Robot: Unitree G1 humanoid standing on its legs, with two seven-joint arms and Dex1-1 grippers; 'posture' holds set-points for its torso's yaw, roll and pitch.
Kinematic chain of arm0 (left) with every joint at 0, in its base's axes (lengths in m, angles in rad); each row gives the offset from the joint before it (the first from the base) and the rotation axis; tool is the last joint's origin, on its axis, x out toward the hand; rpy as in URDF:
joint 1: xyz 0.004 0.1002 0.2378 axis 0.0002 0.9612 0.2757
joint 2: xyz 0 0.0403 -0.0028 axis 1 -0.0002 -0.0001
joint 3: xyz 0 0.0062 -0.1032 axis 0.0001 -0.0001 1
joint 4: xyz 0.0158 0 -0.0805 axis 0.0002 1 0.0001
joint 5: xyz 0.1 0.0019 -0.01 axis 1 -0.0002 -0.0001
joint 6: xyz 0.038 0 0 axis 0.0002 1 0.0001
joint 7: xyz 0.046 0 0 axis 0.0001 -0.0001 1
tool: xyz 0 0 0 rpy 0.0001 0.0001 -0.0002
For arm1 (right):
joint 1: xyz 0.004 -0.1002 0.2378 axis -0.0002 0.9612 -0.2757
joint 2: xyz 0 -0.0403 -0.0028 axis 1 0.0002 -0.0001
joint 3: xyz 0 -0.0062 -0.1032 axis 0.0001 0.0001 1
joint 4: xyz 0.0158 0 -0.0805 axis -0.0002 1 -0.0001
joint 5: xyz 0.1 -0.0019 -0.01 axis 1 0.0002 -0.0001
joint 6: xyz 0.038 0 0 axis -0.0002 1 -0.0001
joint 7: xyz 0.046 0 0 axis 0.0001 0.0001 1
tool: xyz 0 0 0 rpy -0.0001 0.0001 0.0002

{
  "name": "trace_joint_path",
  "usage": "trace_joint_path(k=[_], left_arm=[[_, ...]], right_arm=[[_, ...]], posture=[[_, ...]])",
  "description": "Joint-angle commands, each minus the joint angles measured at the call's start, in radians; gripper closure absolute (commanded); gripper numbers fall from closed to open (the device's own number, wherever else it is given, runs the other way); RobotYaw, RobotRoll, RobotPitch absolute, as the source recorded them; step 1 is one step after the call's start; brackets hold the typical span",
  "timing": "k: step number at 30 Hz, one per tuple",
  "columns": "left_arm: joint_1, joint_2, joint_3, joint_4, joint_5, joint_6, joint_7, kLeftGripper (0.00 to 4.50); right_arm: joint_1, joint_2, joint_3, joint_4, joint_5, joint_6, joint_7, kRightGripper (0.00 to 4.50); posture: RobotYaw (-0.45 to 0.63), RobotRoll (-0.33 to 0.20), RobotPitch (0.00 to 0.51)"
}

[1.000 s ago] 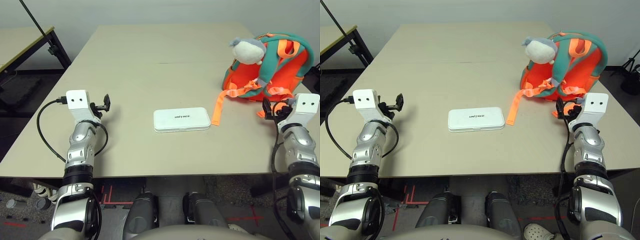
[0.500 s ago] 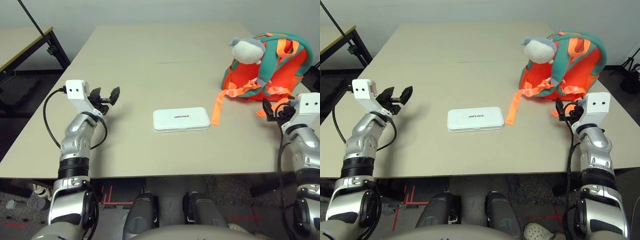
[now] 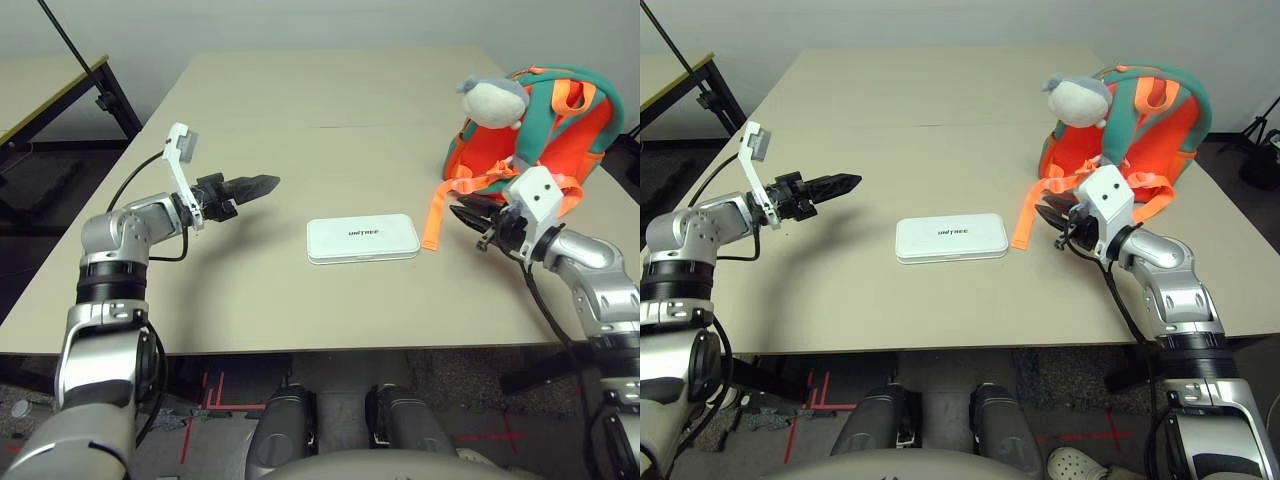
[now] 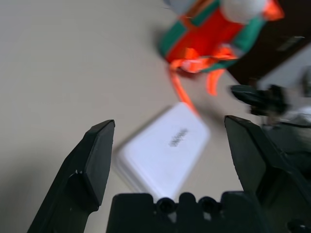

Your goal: Put the pencil case into the backpack and zip it.

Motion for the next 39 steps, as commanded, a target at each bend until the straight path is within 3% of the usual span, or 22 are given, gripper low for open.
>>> trace_joint_path(k=[1, 7, 21, 30, 39], left_arm=[[-0.048, 0.014, -0.093, 0.106, 0.043, 0.049, -0.143, 0.00], [-0.097, -0.009, -0.219, 0.283, 0.169, -0.018, -0.276, 0.00], [-0.131, -0.128, -0.203, 0.489, 0.319, -0.189, -0.245, 0.00], [-0.127, -0.167, -0.168, 0.531, 0.367, -0.241, -0.191, 0.00], [-0.115, -0.183, -0.129, 0.537, 0.361, -0.144, -0.217, 0.00]], right_arm=[[-0.023, -0.002, 0.049, 0.037, -0.046, -0.025, 0.027, 4.45], [-0.056, 0.003, 0.077, 0.092, -0.086, -0.067, 0.036, 4.45], [-0.053, -0.001, 0.094, 0.116, -0.167, -0.125, 0.008, 4.45], [-0.073, 0.014, 0.127, 0.146, -0.242, -0.176, -0.016, 4.45], [-0.085, 0.014, 0.146, 0.170, -0.272, -0.193, 0.000, 4.45]], posture=[[0.04, 0.000, 0.021], [0.04, 0.000, 0.021], [0.00, 0.000, 0.037], [0.00, 0.000, 0.048], [0.00, 0.000, 0.052]])
